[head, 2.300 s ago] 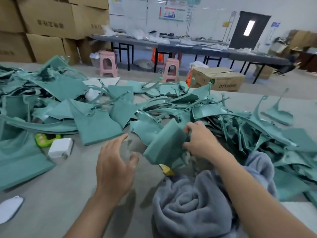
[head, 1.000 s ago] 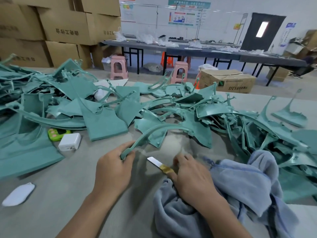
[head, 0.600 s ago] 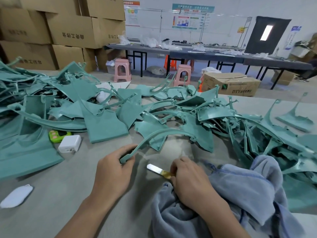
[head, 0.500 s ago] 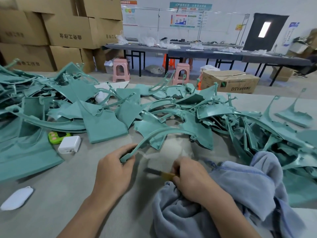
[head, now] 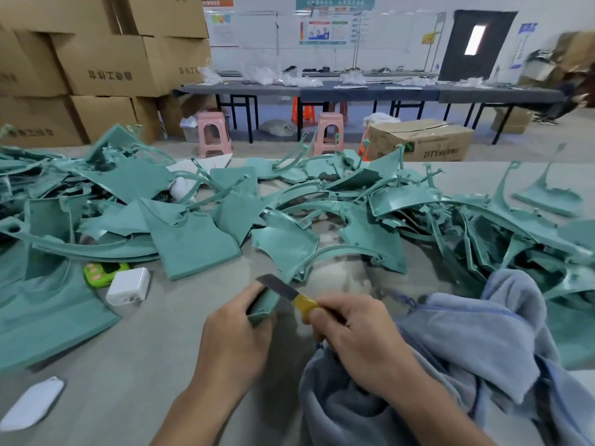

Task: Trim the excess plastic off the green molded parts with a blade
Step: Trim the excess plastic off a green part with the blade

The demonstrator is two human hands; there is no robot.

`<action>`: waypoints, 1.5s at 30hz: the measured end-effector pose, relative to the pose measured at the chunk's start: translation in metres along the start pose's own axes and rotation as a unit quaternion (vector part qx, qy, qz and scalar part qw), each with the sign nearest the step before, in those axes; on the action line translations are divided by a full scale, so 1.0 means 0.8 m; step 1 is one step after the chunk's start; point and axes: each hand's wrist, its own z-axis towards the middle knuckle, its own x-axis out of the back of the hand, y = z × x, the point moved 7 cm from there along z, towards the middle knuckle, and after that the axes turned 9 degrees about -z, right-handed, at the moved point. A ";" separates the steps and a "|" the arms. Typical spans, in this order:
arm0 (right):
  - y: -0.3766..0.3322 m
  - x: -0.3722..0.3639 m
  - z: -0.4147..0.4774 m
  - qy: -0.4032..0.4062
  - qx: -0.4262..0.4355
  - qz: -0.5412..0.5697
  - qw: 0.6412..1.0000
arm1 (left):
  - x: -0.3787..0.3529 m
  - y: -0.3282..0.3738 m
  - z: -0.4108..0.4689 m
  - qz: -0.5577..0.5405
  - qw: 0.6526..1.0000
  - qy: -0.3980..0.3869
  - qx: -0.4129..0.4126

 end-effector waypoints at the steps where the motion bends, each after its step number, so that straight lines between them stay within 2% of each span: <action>1: 0.001 -0.003 0.002 0.003 -0.003 -0.011 1.000 | 0.001 0.000 0.000 -0.003 1.000 -0.003 -0.005; 3: 0.017 0.000 0.013 0.036 -0.048 -0.041 0.997 | 0.001 0.001 0.003 -0.010 1.000 -0.003 -0.014; 6: 0.060 0.026 0.027 0.105 -0.191 -0.110 0.970 | -0.001 0.001 0.005 -0.008 1.000 -0.007 -0.012; 8: 0.070 0.035 0.027 0.134 -0.218 -0.107 0.961 | -0.001 0.001 0.004 -0.002 1.000 -0.011 -0.008; 9: 0.065 0.035 0.026 0.141 -0.189 -0.073 0.969 | -0.001 0.002 0.003 -0.001 1.000 -0.011 -0.007; 11: 0.037 0.024 0.021 0.117 -0.077 -0.006 0.990 | -0.001 0.002 0.002 0.000 1.000 -0.009 -0.003; 13: 0.010 0.005 0.015 0.067 0.004 -0.021 0.998 | -0.002 0.002 0.001 0.003 1.000 -0.006 -0.001; 14: 0.010 0.002 0.016 0.064 0.004 -0.048 0.997 | -0.003 0.001 0.001 0.002 1.000 -0.007 0.001; 16: 0.038 0.014 0.022 0.101 -0.087 -0.077 0.988 | -0.002 0.000 0.002 -0.007 1.000 -0.009 0.000; 18: 0.080 0.037 0.018 0.139 -0.227 -0.085 0.960 | -0.001 -0.001 0.002 -0.017 1.000 -0.008 0.002; 20: 0.107 0.056 0.009 0.173 -0.312 -0.088 0.930 | -0.001 -0.002 0.002 -0.021 1.000 -0.004 0.006; 21: 0.110 0.061 0.006 0.193 -0.317 -0.086 0.924 | -0.001 -0.003 0.003 -0.023 1.000 -0.003 0.006; 23: 0.091 0.057 0.008 0.210 -0.235 -0.063 0.947 | -0.001 -0.003 0.003 -0.026 1.000 -0.003 0.007; 25: 0.053 0.035 0.014 0.158 -0.100 -0.021 0.982 | -0.001 -0.004 0.003 -0.025 1.000 -0.006 0.007; 27: 0.034 0.014 0.018 0.109 -0.028 -0.055 0.992 | 0.001 -0.004 0.002 -0.021 1.000 -0.006 0.007; 28: 0.039 0.014 0.021 0.114 -0.041 -0.077 0.990 | 0.002 -0.002 0.003 -0.020 1.000 -0.004 0.006; 29: 0.055 0.021 0.025 0.135 -0.090 -0.082 0.983 | 0.003 -0.001 0.003 -0.019 1.000 -0.004 0.003; 31: 0.104 0.043 0.024 0.171 -0.251 -0.064 0.951 | 0.006 0.002 0.003 -0.017 1.000 0.001 -0.007; 33: 0.145 0.059 0.011 0.187 -0.386 0.016 0.903 | 0.009 0.002 0.002 -0.019 1.000 0.009 -0.009; 34: 0.153 0.062 0.007 0.197 -0.409 0.061 0.889 | 0.010 0.000 0.002 -0.023 1.000 0.011 -0.006; 35: 0.152 0.062 0.008 0.209 -0.393 0.094 0.890 | 0.010 -0.001 0.002 -0.025 1.000 0.010 -0.003; 37: 0.125 0.053 0.020 0.208 -0.269 0.110 0.934 | 0.009 -0.003 0.001 -0.031 1.000 -0.001 0.002; 39: 0.084 0.030 0.025 0.146 -0.148 0.084 0.974 | 0.010 -0.002 0.001 -0.040 0.999 -0.005 0.004; 40: 0.075 0.021 0.026 0.126 -0.128 0.047 0.983 | 0.010 -0.001 0.002 -0.044 0.999 -0.004 0.003; 41: 0.078 0.020 0.027 0.126 -0.140 0.006 0.982 | 0.012 0.000 0.002 -0.044 0.999 0.000 0.002; 43: 0.104 0.033 0.023 0.163 -0.232 -0.031 0.958 | 0.015 0.004 0.002 -0.045 0.999 0.018 -0.005; 45: 0.126 0.050 0.010 0.212 -0.315 0.001 0.925 | 0.025 0.007 0.000 -0.069 0.996 0.060 -0.005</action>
